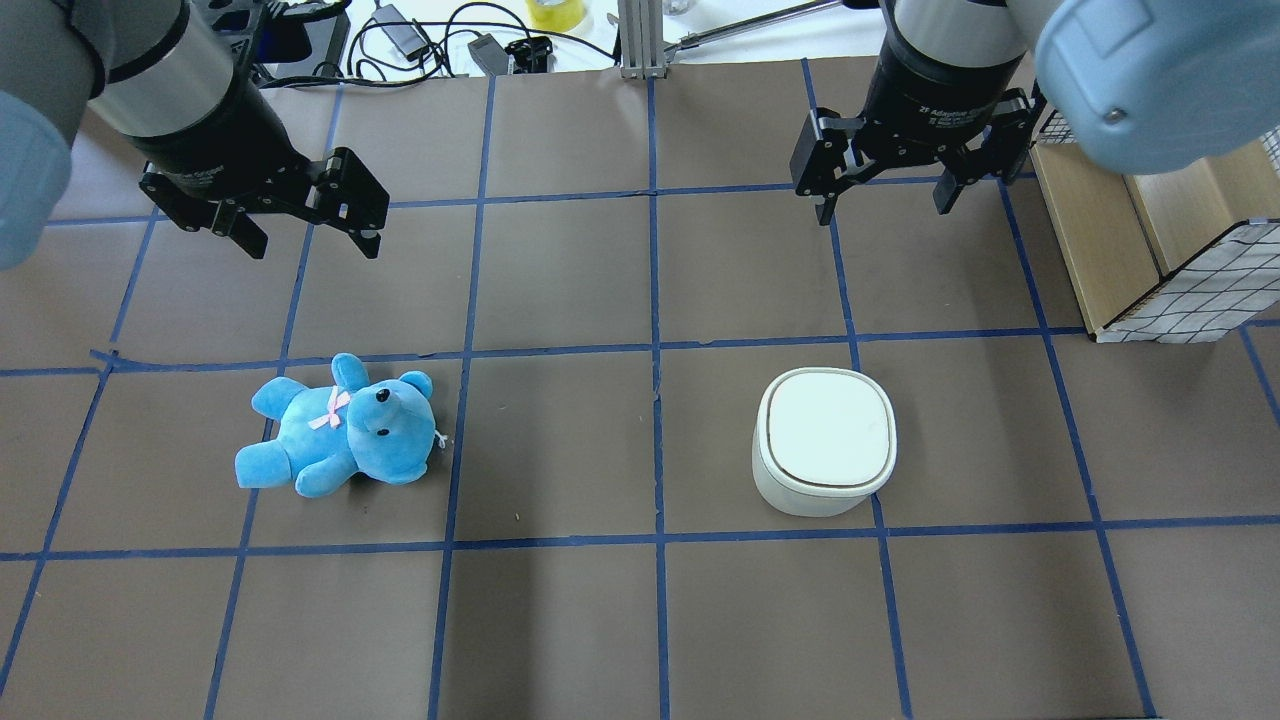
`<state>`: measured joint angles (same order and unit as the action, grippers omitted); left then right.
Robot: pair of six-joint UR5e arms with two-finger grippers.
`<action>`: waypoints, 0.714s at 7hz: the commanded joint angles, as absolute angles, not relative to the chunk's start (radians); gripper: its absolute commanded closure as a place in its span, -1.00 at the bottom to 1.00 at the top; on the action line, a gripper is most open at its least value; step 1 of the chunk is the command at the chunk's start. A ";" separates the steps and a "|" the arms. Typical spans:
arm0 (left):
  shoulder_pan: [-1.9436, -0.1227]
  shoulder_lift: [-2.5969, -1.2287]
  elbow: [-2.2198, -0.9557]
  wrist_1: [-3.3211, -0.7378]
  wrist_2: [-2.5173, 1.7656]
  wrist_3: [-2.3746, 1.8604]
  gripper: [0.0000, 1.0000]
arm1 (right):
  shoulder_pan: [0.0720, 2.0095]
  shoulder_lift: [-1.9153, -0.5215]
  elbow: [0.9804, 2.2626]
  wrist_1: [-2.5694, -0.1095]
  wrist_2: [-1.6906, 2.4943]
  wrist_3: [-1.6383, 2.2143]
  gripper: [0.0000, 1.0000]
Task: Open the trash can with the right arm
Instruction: 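Lower the right gripper toward the white trash can lid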
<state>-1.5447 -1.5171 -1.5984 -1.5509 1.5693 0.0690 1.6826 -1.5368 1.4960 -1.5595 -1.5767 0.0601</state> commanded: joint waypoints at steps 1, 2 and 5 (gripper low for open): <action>-1.545 -1.517 -1.598 -1.551 1.571 0.069 -1.00 | 1.684 -1.537 1.496 -1.560 -1.583 0.063 -1.00; -1.545 -1.517 -1.598 -1.551 1.569 0.069 -1.00 | 1.684 -1.534 1.505 -1.560 -1.582 0.063 -1.00; -1.545 -1.517 -1.598 -1.551 1.569 0.069 -1.00 | 1.684 -1.534 1.502 -1.572 -1.586 0.064 -0.98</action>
